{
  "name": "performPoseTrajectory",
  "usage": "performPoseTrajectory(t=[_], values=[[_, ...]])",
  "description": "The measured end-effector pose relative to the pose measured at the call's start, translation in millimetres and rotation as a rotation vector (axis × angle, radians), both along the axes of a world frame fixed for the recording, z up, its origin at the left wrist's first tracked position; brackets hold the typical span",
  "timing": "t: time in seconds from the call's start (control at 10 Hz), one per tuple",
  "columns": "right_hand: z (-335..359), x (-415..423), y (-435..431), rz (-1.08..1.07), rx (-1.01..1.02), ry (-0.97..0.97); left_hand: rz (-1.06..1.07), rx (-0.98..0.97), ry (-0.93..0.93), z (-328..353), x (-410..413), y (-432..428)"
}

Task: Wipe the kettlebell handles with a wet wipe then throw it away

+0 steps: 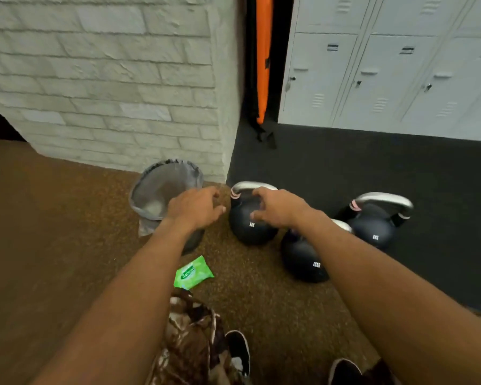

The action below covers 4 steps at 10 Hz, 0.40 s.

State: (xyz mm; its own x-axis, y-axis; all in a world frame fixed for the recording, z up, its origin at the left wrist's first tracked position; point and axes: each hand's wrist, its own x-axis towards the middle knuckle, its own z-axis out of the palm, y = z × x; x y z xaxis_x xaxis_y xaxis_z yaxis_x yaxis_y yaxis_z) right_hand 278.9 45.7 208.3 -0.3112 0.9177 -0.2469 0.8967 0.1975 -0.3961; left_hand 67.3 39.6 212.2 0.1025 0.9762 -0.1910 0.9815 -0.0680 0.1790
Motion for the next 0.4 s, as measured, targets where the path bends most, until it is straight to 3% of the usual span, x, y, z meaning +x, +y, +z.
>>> performPoseTrajectory(t=[0.2, 0.4], values=[[-42.7, 32.2, 71.5, -0.002, -0.117, -0.118, -0.087, -0.118, 0.065, -41.0, 43.6, 71.0], [5.3, 66.4, 77.4, -0.098, -0.235, -0.033, -0.093, -0.13, 0.012, 7.5, 71.7, 77.4]])
